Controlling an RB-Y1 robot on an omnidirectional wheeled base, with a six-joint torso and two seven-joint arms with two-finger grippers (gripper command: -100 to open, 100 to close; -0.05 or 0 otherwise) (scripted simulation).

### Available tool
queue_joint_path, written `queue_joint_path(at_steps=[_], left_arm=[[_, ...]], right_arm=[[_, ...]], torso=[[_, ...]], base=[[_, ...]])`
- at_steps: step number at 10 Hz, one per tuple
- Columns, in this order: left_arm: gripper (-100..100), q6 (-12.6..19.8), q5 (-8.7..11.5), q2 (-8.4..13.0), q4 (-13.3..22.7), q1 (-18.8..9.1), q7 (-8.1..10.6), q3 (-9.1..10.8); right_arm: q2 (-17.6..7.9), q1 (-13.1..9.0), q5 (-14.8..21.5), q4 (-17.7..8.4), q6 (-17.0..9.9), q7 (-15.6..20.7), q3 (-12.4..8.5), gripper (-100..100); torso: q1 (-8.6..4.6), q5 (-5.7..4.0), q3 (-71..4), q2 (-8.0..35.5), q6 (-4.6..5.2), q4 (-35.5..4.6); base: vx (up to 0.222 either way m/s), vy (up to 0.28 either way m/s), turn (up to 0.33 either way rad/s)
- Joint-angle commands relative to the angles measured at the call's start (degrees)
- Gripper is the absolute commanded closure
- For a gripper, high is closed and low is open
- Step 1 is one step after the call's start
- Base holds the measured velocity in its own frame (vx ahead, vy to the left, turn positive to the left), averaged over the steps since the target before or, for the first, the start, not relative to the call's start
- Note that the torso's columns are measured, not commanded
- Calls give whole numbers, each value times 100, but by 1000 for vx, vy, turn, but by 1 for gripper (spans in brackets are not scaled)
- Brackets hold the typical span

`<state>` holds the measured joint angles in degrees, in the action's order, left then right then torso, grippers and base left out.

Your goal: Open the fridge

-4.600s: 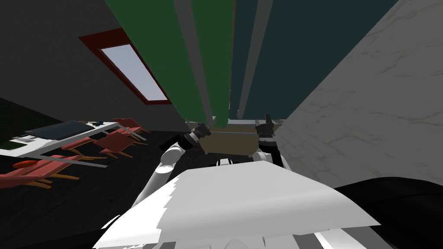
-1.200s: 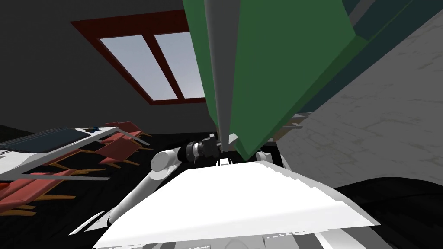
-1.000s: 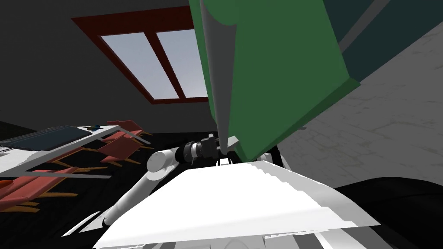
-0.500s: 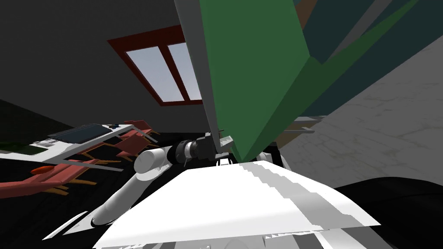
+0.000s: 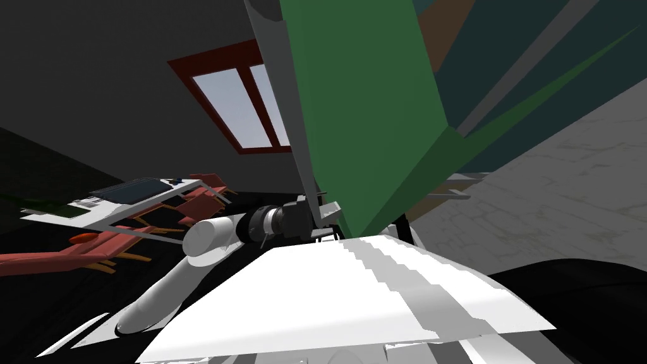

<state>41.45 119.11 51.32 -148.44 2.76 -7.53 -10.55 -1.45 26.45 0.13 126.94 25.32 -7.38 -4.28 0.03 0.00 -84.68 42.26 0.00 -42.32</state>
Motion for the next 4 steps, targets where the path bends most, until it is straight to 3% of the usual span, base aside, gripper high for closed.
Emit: queue_joint_path(at_steps=[1, 4], left_arm=[[0, 3, 0, 1, 0, 1, 0, -1], [0, 6, 0, 2, -1, 2, 0, -2]], right_arm=[[0, 0, 0, 0, 0, 0, 0, 0], [0, 0, 0, 0, 0, 0, 0, 0]], torso=[[-4, -1, 6, 0, 1, 3], [-4, -1, 10, 1, 1, 4]], base=[[0, 0, 0], [0, 0, 0]])
